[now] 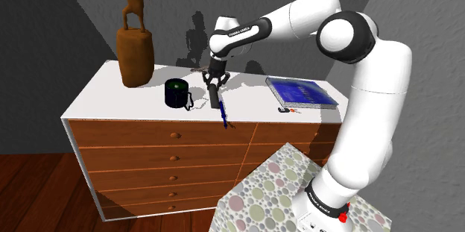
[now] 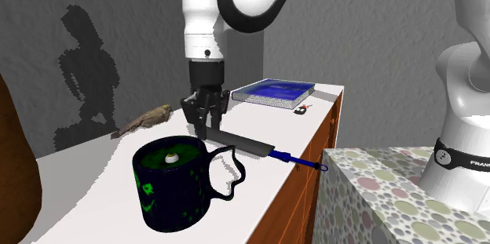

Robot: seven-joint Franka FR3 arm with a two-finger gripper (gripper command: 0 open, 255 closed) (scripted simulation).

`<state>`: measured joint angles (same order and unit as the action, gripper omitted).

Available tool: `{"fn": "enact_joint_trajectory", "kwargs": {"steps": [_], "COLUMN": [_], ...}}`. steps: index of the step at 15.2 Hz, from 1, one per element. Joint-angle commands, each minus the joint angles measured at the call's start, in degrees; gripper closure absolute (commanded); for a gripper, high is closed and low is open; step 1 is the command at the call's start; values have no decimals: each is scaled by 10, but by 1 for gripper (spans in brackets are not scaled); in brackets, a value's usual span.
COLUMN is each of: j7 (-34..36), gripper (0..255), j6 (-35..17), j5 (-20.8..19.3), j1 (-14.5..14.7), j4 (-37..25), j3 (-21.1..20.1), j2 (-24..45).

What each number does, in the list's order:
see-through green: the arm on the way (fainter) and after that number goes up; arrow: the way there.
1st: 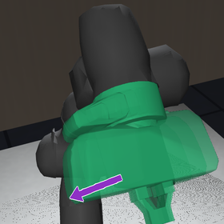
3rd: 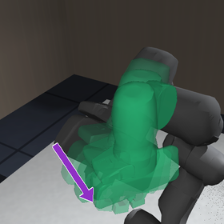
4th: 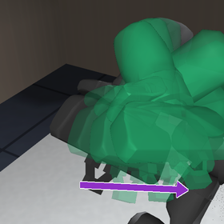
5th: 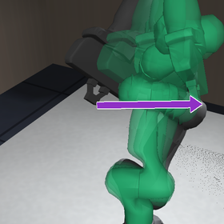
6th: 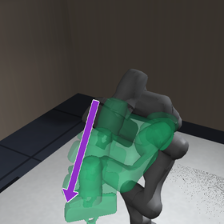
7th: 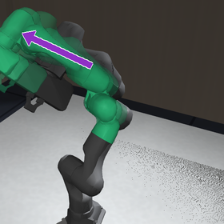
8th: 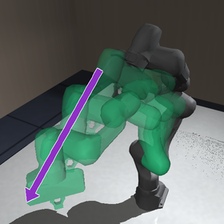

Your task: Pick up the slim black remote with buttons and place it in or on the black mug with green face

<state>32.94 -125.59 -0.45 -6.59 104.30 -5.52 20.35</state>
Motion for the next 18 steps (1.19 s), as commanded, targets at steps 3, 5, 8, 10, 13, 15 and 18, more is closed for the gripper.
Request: {"fn": "enact_joint_trajectory", "kwargs": {"steps": [3,5,8,10,13,15,18], "j7": [0,0,-1,-1,-1,-1,-1], "gripper": [255,255,255,255,255,255,255], "j6": [26,40,60,73,94,108,129], "j5": [1,2,3,3,4,4,5], "j1": [0,-1,-1,-1,-1,-1,-1], "j4": [-14,-21,-32,-40,-54,-64,-80], "j3": [-1,-1,-1,-1,-2,-2,-2], "j2": [-12,-19,-27,-33,-40,-44,-49]}}
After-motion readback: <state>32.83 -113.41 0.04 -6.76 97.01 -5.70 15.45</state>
